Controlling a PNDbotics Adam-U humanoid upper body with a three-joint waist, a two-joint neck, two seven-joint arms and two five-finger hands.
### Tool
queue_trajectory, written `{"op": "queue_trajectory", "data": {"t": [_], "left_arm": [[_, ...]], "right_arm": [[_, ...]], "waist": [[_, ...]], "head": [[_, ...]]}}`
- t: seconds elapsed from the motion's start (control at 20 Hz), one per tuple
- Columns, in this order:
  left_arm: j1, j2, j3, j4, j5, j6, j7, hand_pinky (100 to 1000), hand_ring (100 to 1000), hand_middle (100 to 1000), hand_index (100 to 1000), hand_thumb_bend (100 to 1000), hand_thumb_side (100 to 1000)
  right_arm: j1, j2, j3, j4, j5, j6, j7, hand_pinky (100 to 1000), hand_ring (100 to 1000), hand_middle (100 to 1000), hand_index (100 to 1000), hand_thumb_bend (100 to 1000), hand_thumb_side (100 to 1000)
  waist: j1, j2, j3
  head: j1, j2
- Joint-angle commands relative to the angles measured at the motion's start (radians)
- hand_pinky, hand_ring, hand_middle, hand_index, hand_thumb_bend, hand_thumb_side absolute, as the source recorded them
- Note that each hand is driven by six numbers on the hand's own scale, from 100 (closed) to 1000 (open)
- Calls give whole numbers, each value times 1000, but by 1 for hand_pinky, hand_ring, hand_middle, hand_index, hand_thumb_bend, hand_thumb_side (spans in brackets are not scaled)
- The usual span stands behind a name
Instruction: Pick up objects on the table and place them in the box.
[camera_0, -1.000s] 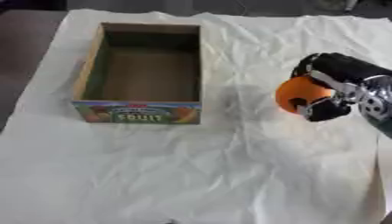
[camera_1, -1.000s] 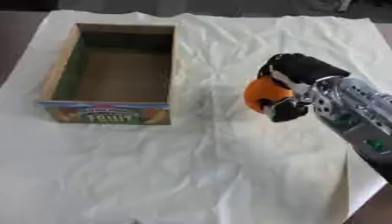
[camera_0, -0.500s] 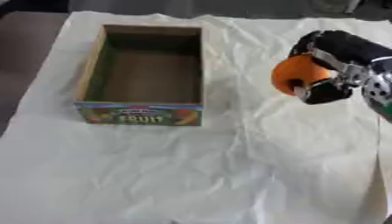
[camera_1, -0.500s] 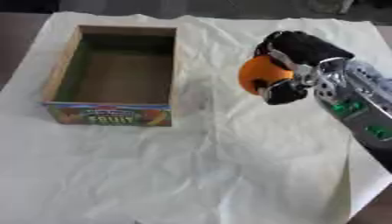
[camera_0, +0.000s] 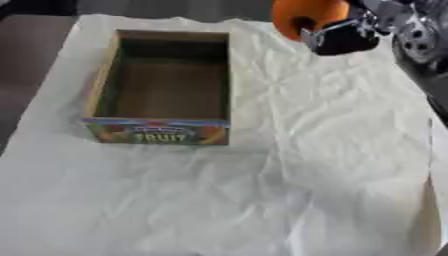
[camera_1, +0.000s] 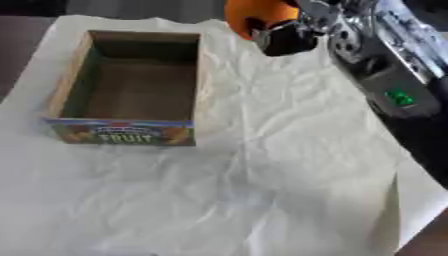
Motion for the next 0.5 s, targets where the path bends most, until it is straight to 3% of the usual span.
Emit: {"op": "queue_trajectory", "data": {"t": [0.05, 0.5], "left_arm": [[-12, 4, -8, -17, 5, -1, -10, 309, 689, 853, 674, 100, 747], [-26, 0, -16, -17, 15, -3, -19, 310, 688, 855, 673, 100, 747]], "right_arm": [[-66, 41, 6, 4, 50, 10, -3, 874, 852, 643, 659, 100, 100], [-279, 251, 78, 208, 165, 9, -33, 872, 842, 636, 658, 100, 100]], "waist": [[0, -14, 11], [-8, 1, 40]], "head": [[-21, -8], [-48, -20]]}}
